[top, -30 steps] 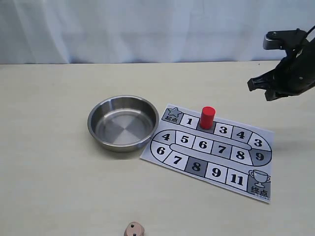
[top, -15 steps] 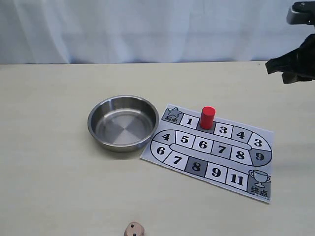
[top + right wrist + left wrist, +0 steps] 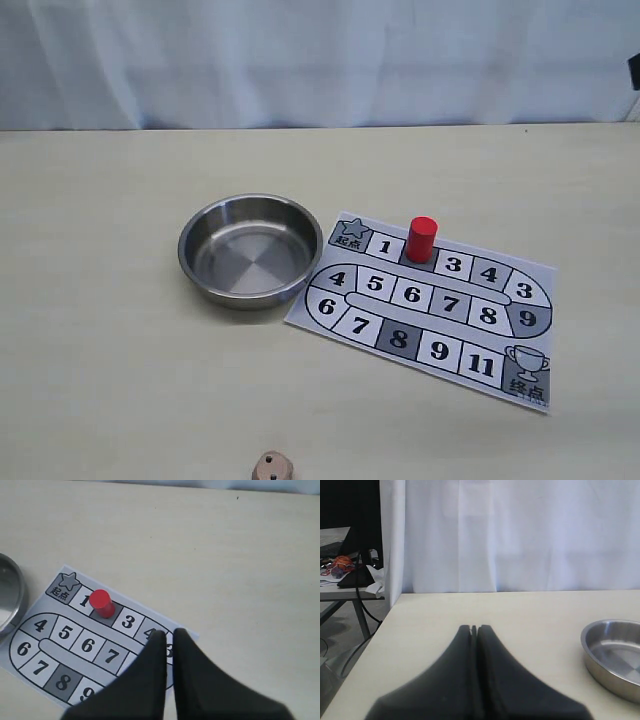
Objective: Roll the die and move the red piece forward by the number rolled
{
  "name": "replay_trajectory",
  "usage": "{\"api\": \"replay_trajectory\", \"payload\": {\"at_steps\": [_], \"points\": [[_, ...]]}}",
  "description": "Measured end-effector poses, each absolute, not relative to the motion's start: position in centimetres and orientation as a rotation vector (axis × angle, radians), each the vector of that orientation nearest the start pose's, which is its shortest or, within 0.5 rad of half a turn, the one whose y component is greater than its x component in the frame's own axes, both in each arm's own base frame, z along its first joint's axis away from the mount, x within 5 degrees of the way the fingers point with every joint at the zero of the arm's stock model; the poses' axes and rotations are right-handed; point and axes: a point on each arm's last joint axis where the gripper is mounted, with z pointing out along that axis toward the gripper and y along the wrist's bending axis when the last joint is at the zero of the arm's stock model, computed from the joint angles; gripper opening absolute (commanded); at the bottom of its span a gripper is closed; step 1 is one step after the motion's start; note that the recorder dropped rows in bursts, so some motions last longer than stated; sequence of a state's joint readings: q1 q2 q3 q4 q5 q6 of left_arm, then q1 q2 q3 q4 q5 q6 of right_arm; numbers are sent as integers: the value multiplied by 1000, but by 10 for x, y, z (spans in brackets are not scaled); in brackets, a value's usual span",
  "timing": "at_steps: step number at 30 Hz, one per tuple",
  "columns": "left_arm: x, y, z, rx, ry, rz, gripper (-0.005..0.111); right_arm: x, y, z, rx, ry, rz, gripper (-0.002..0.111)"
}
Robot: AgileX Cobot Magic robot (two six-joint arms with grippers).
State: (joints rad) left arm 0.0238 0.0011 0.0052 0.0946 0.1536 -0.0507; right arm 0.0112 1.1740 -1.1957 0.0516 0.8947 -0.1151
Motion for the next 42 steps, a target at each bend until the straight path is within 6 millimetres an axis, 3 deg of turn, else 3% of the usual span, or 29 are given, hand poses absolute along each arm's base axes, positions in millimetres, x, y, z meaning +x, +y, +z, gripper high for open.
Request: {"api": "replay_trajectory", "payload": {"at_steps": [9, 17, 22, 25, 30, 35, 42], "points": [[56, 3, 197, 5, 1643, 63, 0, 158, 6, 437, -122, 2091, 9, 4], [56, 3, 197, 5, 1643, 63, 0, 65, 5, 466, -117, 1836, -1, 4], [56, 3, 197, 5, 1643, 63, 0, -1, 5, 467, -117, 1697, -6, 4], [56, 3, 197, 5, 1643, 63, 0, -51, 5, 461, -117, 1587, -9, 4], [56, 3, 197, 5, 1643, 63, 0, -109, 4, 442, -116, 1459, -16, 4], [56, 3, 197, 5, 1643, 63, 0, -142, 4, 425, -117, 1391, -20, 4], [56, 3, 197, 5, 1643, 63, 0, -132, 3, 417, -113, 1443, -32, 4]]}}
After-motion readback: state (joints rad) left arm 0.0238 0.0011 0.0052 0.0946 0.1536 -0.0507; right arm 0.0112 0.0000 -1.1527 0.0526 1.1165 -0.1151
